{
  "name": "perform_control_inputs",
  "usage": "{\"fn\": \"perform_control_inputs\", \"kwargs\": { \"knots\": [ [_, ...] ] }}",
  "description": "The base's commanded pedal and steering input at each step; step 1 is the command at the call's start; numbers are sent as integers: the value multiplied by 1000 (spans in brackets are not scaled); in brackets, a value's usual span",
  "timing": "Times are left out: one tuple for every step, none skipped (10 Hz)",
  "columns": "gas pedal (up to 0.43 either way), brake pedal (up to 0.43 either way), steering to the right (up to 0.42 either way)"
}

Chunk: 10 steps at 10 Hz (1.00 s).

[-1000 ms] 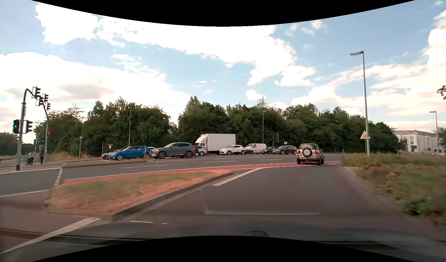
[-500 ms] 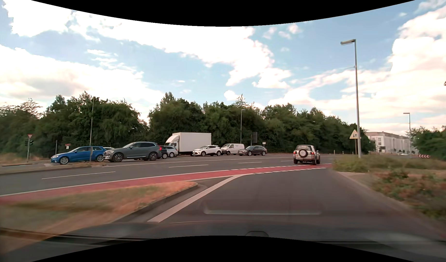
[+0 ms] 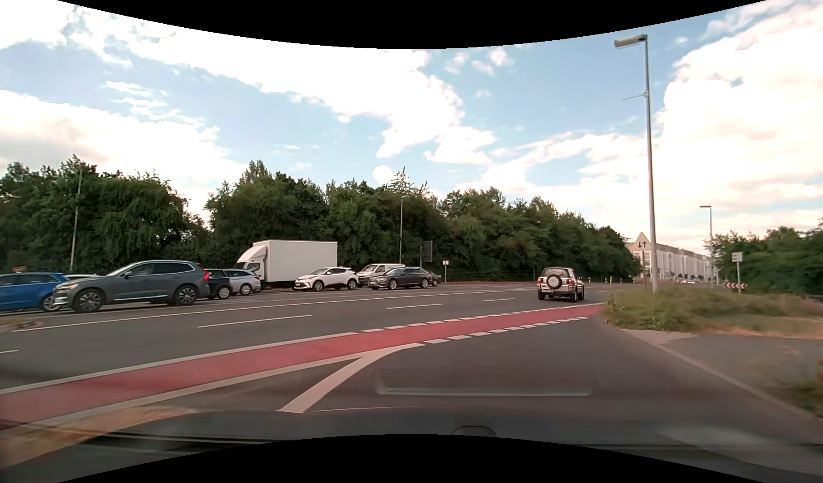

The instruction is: Follow the waypoints while adhering to traffic rules and regulations

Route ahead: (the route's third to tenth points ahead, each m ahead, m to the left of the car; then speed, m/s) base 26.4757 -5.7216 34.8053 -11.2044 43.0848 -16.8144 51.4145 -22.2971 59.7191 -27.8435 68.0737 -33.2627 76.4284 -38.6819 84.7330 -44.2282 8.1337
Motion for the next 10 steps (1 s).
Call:
{"fn": "perform_control_inputs", "kwargs": {
  "knots": [
    [248,0,107],
    [248,0,105],
    [248,0,104],
    [248,0,103],
    [248,0,103],
    [248,0,103],
    [248,0,103],
    [248,0,103],
    [248,0,103],
    [248,0,103]
  ]
}}
